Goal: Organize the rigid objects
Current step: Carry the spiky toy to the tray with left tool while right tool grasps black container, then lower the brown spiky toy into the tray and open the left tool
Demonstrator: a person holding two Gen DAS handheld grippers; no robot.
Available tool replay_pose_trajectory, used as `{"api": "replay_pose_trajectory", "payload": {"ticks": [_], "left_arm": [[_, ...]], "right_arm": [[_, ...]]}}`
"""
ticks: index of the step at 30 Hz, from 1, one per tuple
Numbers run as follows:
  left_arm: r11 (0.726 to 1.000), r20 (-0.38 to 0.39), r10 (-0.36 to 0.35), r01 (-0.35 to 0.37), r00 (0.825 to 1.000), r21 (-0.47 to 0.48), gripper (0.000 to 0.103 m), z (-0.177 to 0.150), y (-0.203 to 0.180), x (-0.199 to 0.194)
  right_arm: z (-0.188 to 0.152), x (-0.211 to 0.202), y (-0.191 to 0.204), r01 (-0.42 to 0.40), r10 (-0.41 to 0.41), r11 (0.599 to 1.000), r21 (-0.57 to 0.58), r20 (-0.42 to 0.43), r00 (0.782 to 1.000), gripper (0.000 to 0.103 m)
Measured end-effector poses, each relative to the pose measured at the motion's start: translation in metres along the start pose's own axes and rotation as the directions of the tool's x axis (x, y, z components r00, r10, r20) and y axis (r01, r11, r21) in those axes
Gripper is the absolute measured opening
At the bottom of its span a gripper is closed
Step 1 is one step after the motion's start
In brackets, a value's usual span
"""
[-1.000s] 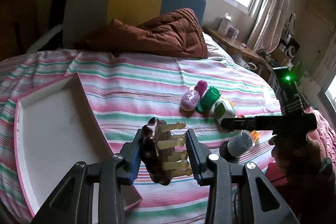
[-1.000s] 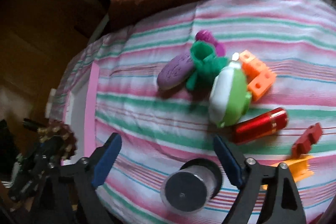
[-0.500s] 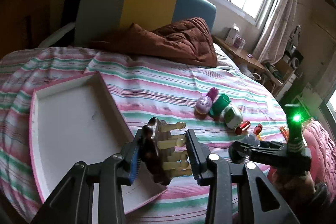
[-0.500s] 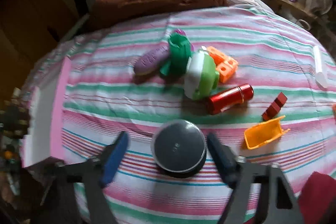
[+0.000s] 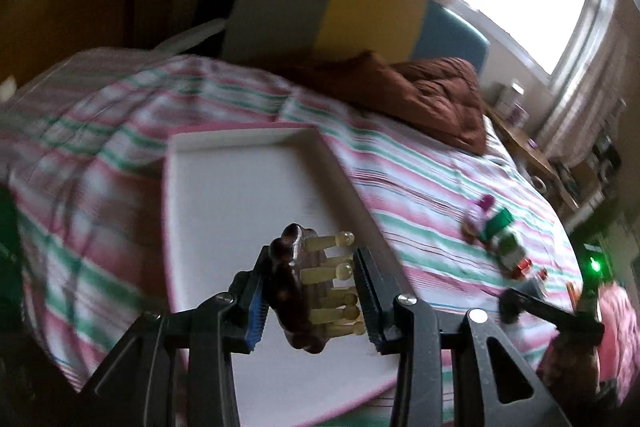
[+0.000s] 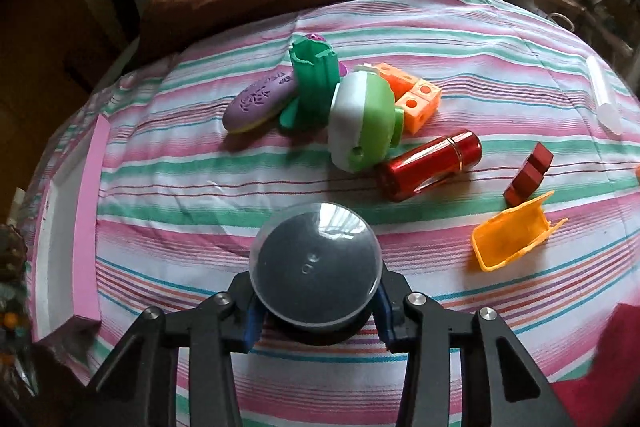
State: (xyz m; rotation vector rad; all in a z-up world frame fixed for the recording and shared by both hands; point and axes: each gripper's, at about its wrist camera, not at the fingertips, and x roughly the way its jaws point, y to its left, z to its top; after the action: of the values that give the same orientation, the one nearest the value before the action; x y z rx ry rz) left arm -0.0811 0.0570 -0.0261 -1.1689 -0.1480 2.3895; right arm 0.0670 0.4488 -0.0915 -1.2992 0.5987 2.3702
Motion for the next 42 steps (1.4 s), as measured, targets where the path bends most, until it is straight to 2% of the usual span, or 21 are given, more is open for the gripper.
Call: {"api": "replay_pose_trajectory", "payload": {"ticks": [7,13,17,23,28,33,35,37,42], "left_arm": [[0.998,-0.027,0.03,-0.032,0.999,-0.051,0.039,0.022,0.039,0.02],[0.999,-0.018,0.014,-0.015,1.0,-0.038,0.039,0.054,0.038,0.041],[0.998,-0.039,0.039,-0.041,0.998,-0.044,0.039,0.07,0.041,0.067],[0.992,-0.075,0.111,-0.114,0.991,-0.045,0.039,0.089,0.052,0.107],[0.977,-0.096,0.205,-0.21,0.974,-0.044,0.041,0.096,0.06,0.13],[0.973,-0.081,0.22,-0.225,0.972,-0.056,0.05,0.102,0.063,0.125],[0.971,-0.059,0.232,-0.235,0.971,-0.049,0.055,0.103,0.061,0.117],[0.973,-0.038,0.227,-0.228,0.973,-0.04,0.065,0.102,0.058,0.107],[0.964,0.023,0.265,-0.264,0.964,-0.045,0.065,0.09,0.047,0.073]], "right_arm": [[-0.002,0.001,0.01,0.029,-0.028,0.998,-0.058,0.026,0.999,0.044],[-0.004,0.0,0.015,0.04,-0.037,0.996,-0.084,0.034,0.999,0.044],[-0.005,-0.001,0.013,0.036,-0.033,0.996,-0.087,0.033,0.999,0.044],[-0.004,0.001,0.013,0.033,-0.03,0.996,-0.086,0.033,0.999,0.044],[-0.003,0.001,0.013,0.031,-0.028,0.996,-0.082,0.032,0.999,0.044],[-0.003,0.002,0.014,0.031,-0.029,0.996,-0.083,0.03,0.999,0.044],[-0.002,0.002,0.014,0.033,-0.03,0.996,-0.085,0.031,0.999,0.044],[-0.002,0.002,0.014,0.032,-0.03,0.996,-0.084,0.03,0.999,0.044],[-0.003,0.002,0.015,0.033,-0.031,0.996,-0.083,0.032,0.999,0.044]]}}
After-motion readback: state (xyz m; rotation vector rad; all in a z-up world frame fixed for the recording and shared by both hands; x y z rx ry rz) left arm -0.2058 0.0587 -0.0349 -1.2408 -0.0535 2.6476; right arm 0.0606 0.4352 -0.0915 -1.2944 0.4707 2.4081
